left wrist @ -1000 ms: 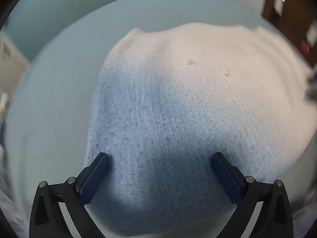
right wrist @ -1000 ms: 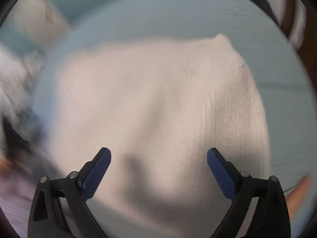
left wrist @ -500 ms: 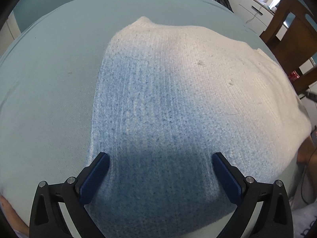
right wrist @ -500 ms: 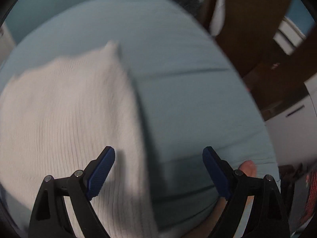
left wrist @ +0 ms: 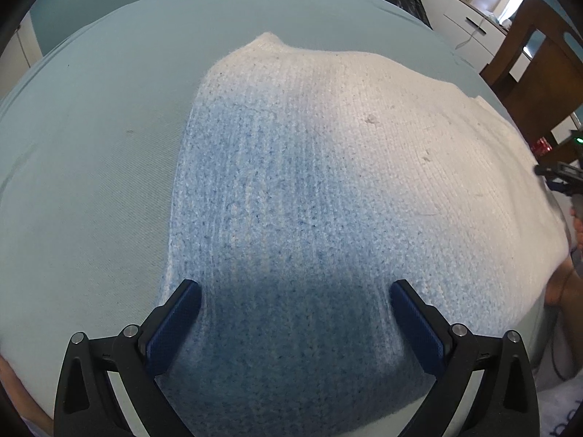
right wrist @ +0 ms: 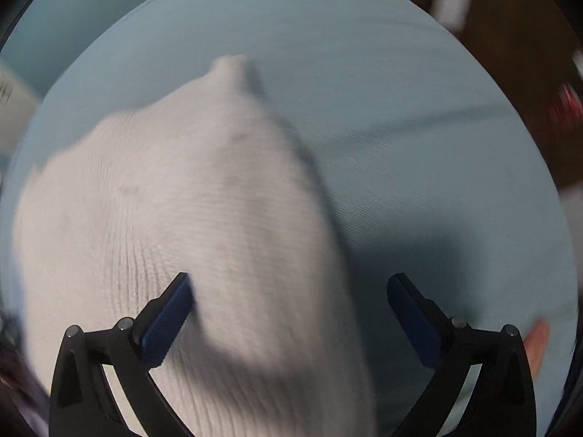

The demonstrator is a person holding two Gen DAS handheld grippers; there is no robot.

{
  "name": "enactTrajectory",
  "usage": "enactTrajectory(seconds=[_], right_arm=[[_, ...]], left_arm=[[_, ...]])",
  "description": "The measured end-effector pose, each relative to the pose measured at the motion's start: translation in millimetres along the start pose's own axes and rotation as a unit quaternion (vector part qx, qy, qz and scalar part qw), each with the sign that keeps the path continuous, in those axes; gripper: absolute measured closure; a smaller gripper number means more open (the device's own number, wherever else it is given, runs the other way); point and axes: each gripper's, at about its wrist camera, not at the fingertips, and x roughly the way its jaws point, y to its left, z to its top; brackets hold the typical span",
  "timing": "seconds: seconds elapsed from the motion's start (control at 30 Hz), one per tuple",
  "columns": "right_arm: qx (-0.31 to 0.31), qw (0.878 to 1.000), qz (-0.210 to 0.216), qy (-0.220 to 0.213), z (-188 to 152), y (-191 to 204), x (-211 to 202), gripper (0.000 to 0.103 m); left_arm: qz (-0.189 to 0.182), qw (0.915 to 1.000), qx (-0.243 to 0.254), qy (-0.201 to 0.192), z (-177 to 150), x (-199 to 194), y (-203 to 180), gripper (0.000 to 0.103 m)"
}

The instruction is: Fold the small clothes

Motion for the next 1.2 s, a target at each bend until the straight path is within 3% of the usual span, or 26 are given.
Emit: enactTrajectory(seconds=[0.1, 0.2, 0.27, 0.33, 0.4, 0.5, 0.6, 0.67, 0.7, 0.77, 0.83, 0.93, 1.0, 1.07, 1.13, 1.2], right_arm=[[0.018, 0.999, -0.018, -0.025, -13.2, -11.1, -30.0, 0.001], [0.028, 0.997, 0.065, 0.009, -40.5, -11.5, -49.5, 0.001], [0.013, 0.996, 0.084, 0.034, -53.0, -5.1, -46.3, 0.001], [-0.026, 0.996, 0.07, 0.051, -64.5, -3.1, -32.3, 0.001], [-0.054, 0.994, 0.01, 0.096, -71.1, -5.5, 4.1, 0.001], [0.006, 0.992, 0.066, 0.106, -72.0, -25.9, 10.9, 0.001], [0.084, 0.991, 0.066, 0.082, -73.3, -46.9, -16.7, 0.001], [0.133, 0.979, 0.128, 0.084, -84.1, -56.4, -30.0, 0.001], [0.162, 0.967, 0.172, 0.097, -93.3, -60.8, -32.9, 0.001], [0.199, 0.947, 0.217, 0.131, -115.3, -66.9, -29.3, 0.001], [0.221, 0.933, 0.239, 0.156, -125.4, -69.8, -22.5, 0.001], [0.232, 0.921, 0.257, 0.176, -128.8, -71.0, -1.1, 0.001], [0.251, 0.913, 0.263, 0.187, -132.0, -76.1, 7.9, 0.001], [0.256, 0.908, 0.267, 0.197, -139.2, -78.7, 7.9, 0.001], [0.262, 0.901, 0.272, 0.213, -164.3, -97.3, -9.4, 0.001], [0.269, 0.895, 0.274, 0.226, -165.2, -85.8, -8.5, 0.001]], left_arm=[[-0.001, 1.0, -0.001, 0.001, 0.8, 0.2, -0.4, 0.0], [-0.001, 1.0, -0.002, 0.002, 0.6, 0.0, -0.5, 0.0], [0.001, 1.0, -0.002, 0.003, 0.8, -0.6, -0.5, 0.0], [0.004, 1.0, -0.002, 0.007, 0.8, -2.0, -0.1, 0.0], [0.01, 0.9999, -0.002, 0.012, 0.9, -4.3, 0.2, 0.0], [0.024, 0.9997, 0.003, 0.008, 1.4, -13.1, -1.3, 0.0], [0.037, 0.9991, 0.014, 0.015, 5.9, -26.4, -9.8, 0.001], [0.015, 0.9994, 0.011, 0.029, 8.6, -42.5, -15.2, 0.001], [0.004, 0.9994, 0.003, 0.033, 8.3, -50.1, -15.9, 0.001], [-0.019, 0.9982, -0.026, 0.051, 5.5, -63.9, -14.7, 0.0], [-0.056, 0.9933, -0.063, 0.078, 0.0, -68.3, -9.9, 0.0], [-0.115, 0.9745, -0.129, 0.143, -16.2, -53.3, 1.6, 0.0], [-0.12, 0.9561, -0.178, 0.2, -31.3, -31.7, 11.3, 0.001], [-0.113, 0.948, -0.203, 0.218, -38.2, -20.0, 18.8, 0.001], [-0.096, 0.9478, -0.216, 0.214, -37.6, -14.5, 25.8, 0.001], [-0.099, 0.9462, -0.232, 0.203, -33.5, -12.5, 31.8, 0.001]])
